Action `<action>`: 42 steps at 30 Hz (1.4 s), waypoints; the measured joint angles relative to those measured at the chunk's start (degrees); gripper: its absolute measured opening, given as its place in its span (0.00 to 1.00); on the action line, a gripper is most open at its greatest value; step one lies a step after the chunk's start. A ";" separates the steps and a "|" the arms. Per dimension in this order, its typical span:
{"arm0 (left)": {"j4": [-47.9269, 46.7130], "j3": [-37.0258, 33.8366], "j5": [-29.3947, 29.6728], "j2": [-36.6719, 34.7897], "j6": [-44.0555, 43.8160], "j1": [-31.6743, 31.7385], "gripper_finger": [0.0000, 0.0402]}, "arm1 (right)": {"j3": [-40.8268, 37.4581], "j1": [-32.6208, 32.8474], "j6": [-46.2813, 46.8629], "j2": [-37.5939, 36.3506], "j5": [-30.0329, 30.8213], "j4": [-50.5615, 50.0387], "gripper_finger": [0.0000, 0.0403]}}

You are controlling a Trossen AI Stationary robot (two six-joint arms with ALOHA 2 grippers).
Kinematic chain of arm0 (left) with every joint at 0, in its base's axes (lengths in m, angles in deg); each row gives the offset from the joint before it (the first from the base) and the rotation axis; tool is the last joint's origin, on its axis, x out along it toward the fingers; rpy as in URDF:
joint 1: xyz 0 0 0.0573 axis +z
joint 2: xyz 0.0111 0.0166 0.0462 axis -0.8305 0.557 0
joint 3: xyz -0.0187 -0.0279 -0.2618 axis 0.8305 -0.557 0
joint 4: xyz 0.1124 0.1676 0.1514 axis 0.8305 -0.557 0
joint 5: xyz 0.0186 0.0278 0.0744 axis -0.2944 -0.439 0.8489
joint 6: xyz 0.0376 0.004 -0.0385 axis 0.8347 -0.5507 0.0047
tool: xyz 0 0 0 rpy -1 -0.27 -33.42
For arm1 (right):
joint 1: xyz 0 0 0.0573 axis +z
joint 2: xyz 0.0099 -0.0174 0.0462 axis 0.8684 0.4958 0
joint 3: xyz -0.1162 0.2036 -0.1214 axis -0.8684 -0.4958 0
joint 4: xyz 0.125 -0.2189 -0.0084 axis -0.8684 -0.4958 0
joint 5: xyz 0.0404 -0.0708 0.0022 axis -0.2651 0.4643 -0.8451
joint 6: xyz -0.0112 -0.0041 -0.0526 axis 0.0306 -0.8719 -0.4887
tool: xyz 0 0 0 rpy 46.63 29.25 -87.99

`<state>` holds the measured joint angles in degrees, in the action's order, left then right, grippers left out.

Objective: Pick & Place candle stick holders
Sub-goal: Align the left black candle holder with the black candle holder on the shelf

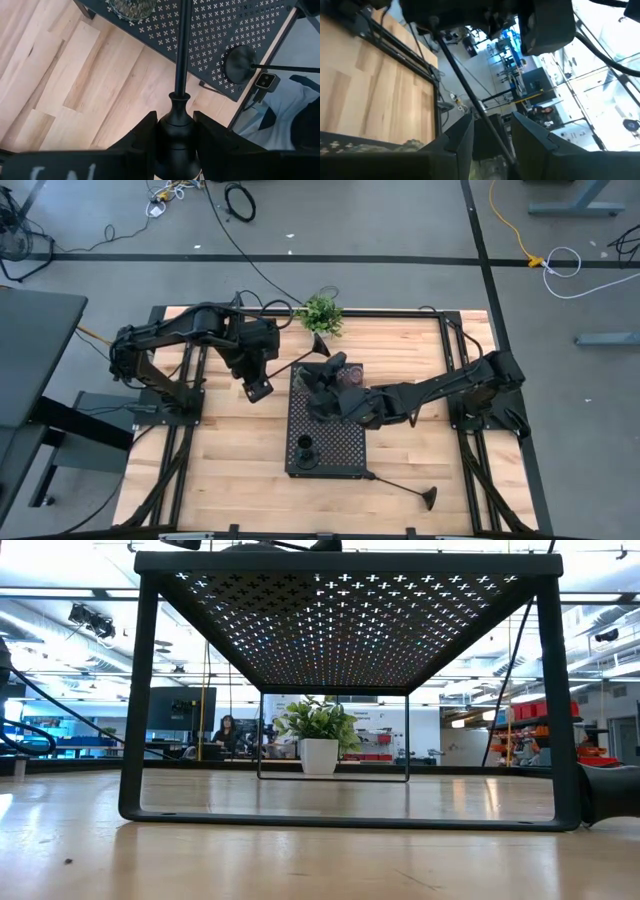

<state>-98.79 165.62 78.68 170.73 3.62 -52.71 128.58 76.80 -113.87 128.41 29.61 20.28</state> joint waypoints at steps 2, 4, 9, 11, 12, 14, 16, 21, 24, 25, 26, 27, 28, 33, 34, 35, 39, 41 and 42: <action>-0.02 0.00 -0.02 0.00 0.01 0.16 0.26 | 0.00 -0.41 -0.22 0.01 -0.60 0.37 0.32; -0.01 0.00 -0.21 0.00 0.00 0.38 0.26 | 0.00 -0.82 -0.16 -0.01 -1.37 0.37 0.32; -0.01 0.00 -0.53 0.00 0.47 0.38 0.26 | -0.02 -1.41 -0.20 0.35 -1.97 0.53 0.32; -0.01 0.00 -0.71 0.00 0.49 0.37 0.26 | -0.02 -1.55 -1.38 1.19 -2.20 0.71 0.32; -0.01 0.00 -0.73 0.00 0.63 0.36 0.26 | -0.02 -1.77 -1.73 1.75 -2.92 0.71 0.32; -0.01 0.00 -0.74 0.00 0.63 0.38 0.26 | -0.02 -2.29 -2.42 3.02 -4.03 0.84 0.32; -0.01 0.00 -0.70 0.00 0.63 0.38 0.26 | -0.13 -2.69 -7.02 4.25 -0.21 2.54 0.32; -0.11 0.04 -0.64 -0.04 1.21 0.41 0.26 | -0.05 -3.39 -14.05 4.93 2.73 13.80 0.32; -0.36 0.04 -0.85 -0.04 1.42 0.36 0.26 | -0.04 -3.41 -13.92 4.99 1.06 13.62 0.32; -0.24 0.04 -0.82 -0.03 1.48 0.36 0.26 | -0.04 -3.52 -13.52 5.06 0.23 13.38 0.32; -0.08 0.04 -0.79 -0.03 1.50 0.36 0.26 | -0.04 -3.59 -12.78 5.06 -0.49 13.03 0.32; -0.06 0.04 -0.73 -0.02 1.50 0.36 0.26 | -0.04 -3.63 -12.01 5.05 -0.96 12.29 0.32; -0.03 0.04 -0.68 -0.04 1.57 0.36 0.26 | -0.04 -3.71 -11.10 5.04 -1.18 11.07 0.32; 0.03 0.04 -0.72 -0.04 1.78 0.36 0.26 | -0.11 -3.62 -10.13 5.15 0.07 8.73 0.32; 0.03 0.04 -0.73 -0.04 2.03 0.36 0.26 | -0.11 -3.50 -10.42 5.09 0.77 8.82 0.32; 0.03 0.04 -0.74 -0.04 2.13 0.36 0.26 | -0.11 -3.46 -10.39 5.08 1.05 8.82 0.32; 0.03 0.04 -0.70 -0.04 2.30 0.36 0.26 | -0.11 -3.45 -8.32 5.08 -1.24 6.93 0.32; -0.23 0.04 -0.68 -0.04 2.09 0.36 0.26 | -0.11 -3.79 -6.14 5.08 -3.56 5.63 0.32; -0.27 0.03 -0.66 -0.04 2.02 0.36 0.26 | -0.11 -4.04 -5.54 5.11 -4.26 5.69 0.32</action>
<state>-99.06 165.65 78.02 170.69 5.63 -52.36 128.47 72.76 -119.41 133.52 25.36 25.97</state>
